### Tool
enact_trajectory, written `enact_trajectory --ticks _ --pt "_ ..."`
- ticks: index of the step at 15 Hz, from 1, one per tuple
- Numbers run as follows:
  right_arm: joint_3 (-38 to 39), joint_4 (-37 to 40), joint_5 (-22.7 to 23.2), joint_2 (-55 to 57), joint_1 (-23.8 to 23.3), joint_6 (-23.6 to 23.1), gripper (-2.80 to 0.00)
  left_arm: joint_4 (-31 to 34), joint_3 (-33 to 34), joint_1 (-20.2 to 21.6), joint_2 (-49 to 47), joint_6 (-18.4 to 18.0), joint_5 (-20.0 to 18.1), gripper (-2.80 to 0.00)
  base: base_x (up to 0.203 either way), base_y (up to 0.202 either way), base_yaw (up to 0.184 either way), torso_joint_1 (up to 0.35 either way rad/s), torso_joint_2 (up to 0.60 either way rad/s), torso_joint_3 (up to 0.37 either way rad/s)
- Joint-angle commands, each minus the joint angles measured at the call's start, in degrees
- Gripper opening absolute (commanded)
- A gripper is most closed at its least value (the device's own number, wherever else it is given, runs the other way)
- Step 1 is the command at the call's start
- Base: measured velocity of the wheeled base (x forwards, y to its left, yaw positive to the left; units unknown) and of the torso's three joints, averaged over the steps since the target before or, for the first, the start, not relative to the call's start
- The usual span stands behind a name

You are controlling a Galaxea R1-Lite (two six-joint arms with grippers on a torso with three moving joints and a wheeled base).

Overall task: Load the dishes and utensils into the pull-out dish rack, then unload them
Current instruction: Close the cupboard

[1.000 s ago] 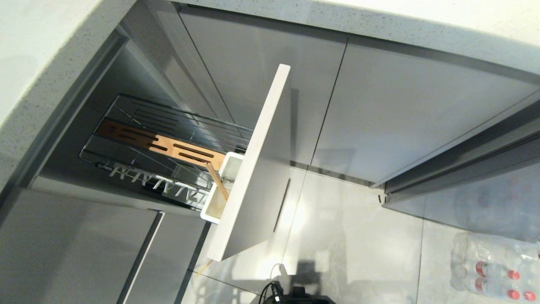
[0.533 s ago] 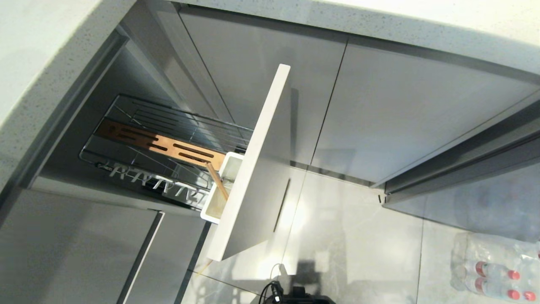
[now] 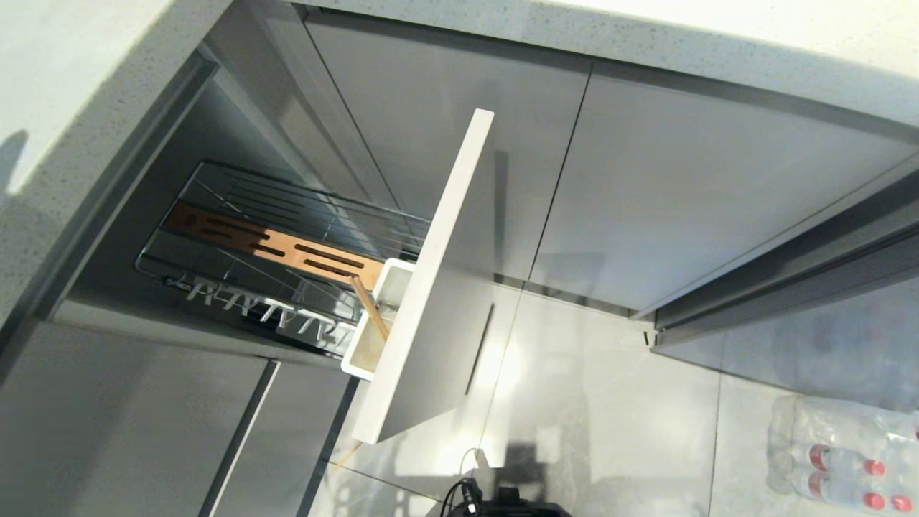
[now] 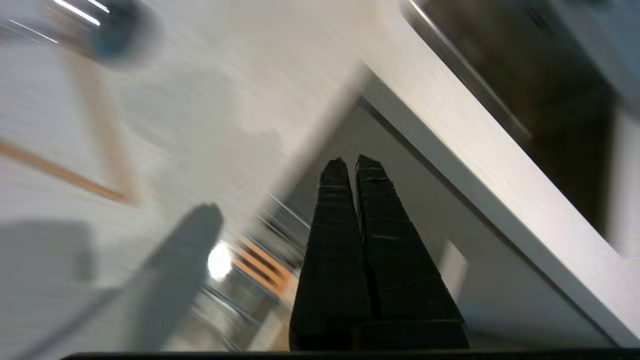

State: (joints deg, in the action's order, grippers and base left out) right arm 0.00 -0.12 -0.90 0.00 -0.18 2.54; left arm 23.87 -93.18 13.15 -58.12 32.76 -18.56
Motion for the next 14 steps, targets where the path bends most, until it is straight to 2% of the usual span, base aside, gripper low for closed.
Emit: enact_trajectory --ticks 1,3,5,6,7,8,9,10,12,13,14 --pt "0.0 0.0 0.0 0.1 0.0 0.0 -2.80 2.2 -0.5 -1.7 -0.4 0.8 -20.0 -2.80 0.000 0.000 0.000 0.000 0.00 0.000" --pt "0.0 -0.1 0.0 0.0 0.0 0.0 -2.80 4.0 0.0 -2.7 -1.7 2.5 -39.1 -2.80 0.000 0.000 0.000 0.000 0.00 0.000" --pt "0.0 0.0 -0.1 0.0 0.0 0.0 -2.80 4.6 1.0 -3.8 -4.5 3.3 -55.2 -2.80 0.000 0.000 0.000 0.000 0.00 0.000" --pt "0.0 0.0 0.0 0.0 0.0 0.0 -2.80 4.7 1.1 -5.1 -7.1 3.6 -59.7 -2.80 0.000 0.000 0.000 0.000 0.00 0.000" --pt "0.0 0.0 -0.1 0.0 0.0 0.0 -2.80 4.9 0.5 -6.4 -9.2 3.8 -61.9 -2.80 0.000 0.000 0.000 0.000 0.00 0.000" --pt "0.0 -0.1 0.0 0.0 0.0 0.0 -2.80 5.1 -0.3 -7.8 -11.4 4.0 -62.1 -2.80 0.000 0.000 0.000 0.000 0.00 0.000" --pt "0.0 0.0 0.0 0.1 0.0 0.0 -2.80 5.3 -0.9 -9.6 -13.7 4.4 -60.2 -2.80 0.000 0.000 0.000 0.000 0.00 0.000" --pt "0.0 0.0 0.0 0.0 0.0 0.0 -2.80 5.5 -1.7 -12.7 -15.9 4.8 -56.0 -2.80 0.000 0.000 0.000 0.000 0.00 0.000" --pt "0.0 0.0 0.0 0.0 0.0 0.0 -2.80 8.3 -4.5 -20.7 -20.1 4.9 -40.5 -2.80 0.000 0.000 0.000 0.000 0.00 0.000" --pt "0.0 -0.1 -0.1 0.0 0.0 0.0 -2.80 10.6 -6.2 -26.0 -22.2 4.4 -30.0 -2.80 0.000 0.000 0.000 0.000 0.00 0.000" --pt "0.0 0.0 0.0 0.1 0.0 0.0 -2.80 12.9 -7.2 -31.3 -23.9 3.1 -22.2 -2.80 0.000 0.000 0.000 0.000 0.00 0.000"
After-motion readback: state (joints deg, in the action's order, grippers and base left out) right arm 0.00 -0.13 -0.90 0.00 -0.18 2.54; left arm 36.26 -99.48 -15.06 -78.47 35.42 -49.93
